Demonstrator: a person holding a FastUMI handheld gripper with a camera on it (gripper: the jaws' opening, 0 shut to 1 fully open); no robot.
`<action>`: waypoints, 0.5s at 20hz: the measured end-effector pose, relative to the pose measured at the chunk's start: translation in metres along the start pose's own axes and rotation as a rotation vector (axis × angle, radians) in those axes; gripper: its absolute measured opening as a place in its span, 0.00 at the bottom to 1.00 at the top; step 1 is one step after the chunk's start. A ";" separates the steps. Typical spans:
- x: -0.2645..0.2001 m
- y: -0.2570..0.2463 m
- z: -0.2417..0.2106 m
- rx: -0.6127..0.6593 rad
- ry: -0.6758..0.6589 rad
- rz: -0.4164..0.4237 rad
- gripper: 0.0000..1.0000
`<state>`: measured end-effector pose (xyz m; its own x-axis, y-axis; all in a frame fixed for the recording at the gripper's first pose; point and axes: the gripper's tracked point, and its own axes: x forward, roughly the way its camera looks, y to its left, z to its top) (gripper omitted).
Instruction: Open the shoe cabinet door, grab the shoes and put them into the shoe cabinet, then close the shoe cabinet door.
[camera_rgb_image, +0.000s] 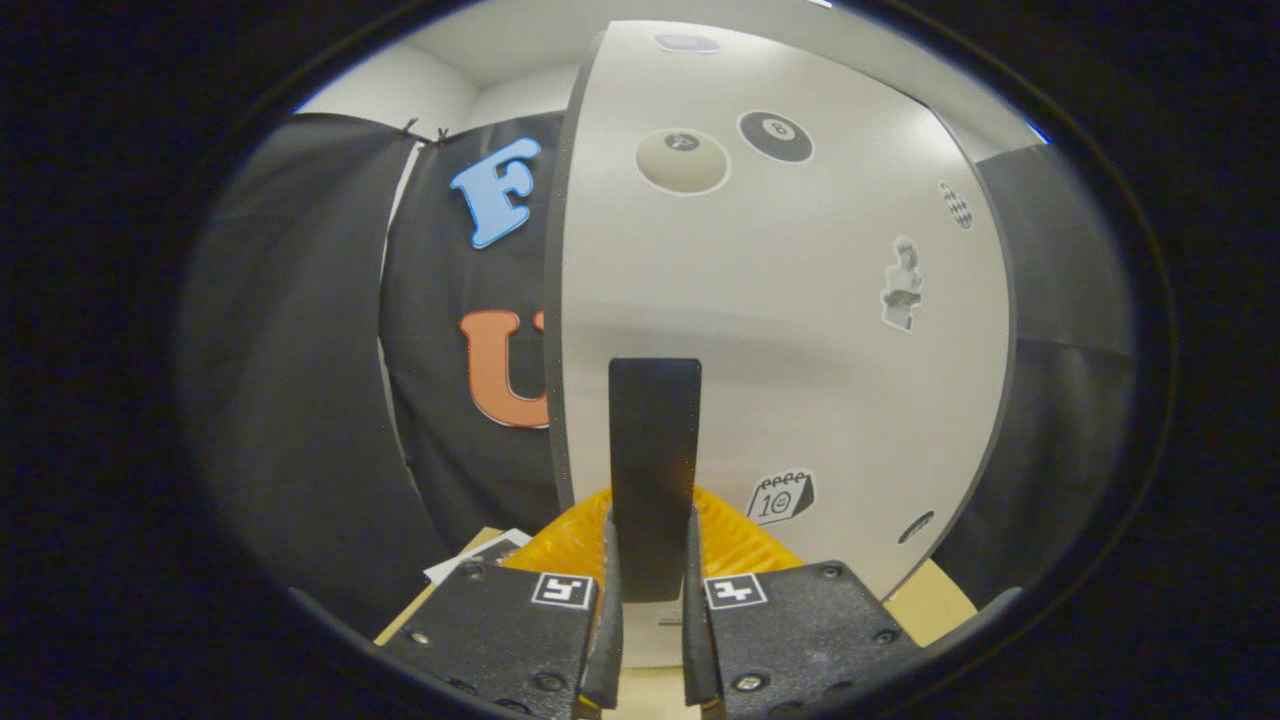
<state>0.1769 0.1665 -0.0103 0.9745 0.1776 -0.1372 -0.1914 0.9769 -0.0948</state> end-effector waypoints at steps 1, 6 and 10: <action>-0.009 0.000 0.000 -0.005 0.004 0.021 0.27; -0.077 -0.025 -0.012 -0.019 0.016 0.151 0.27; -0.132 -0.055 -0.020 -0.031 0.010 0.247 0.26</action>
<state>0.0568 0.0874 -0.0067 0.8964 0.4096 -0.1693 -0.4276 0.8998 -0.0874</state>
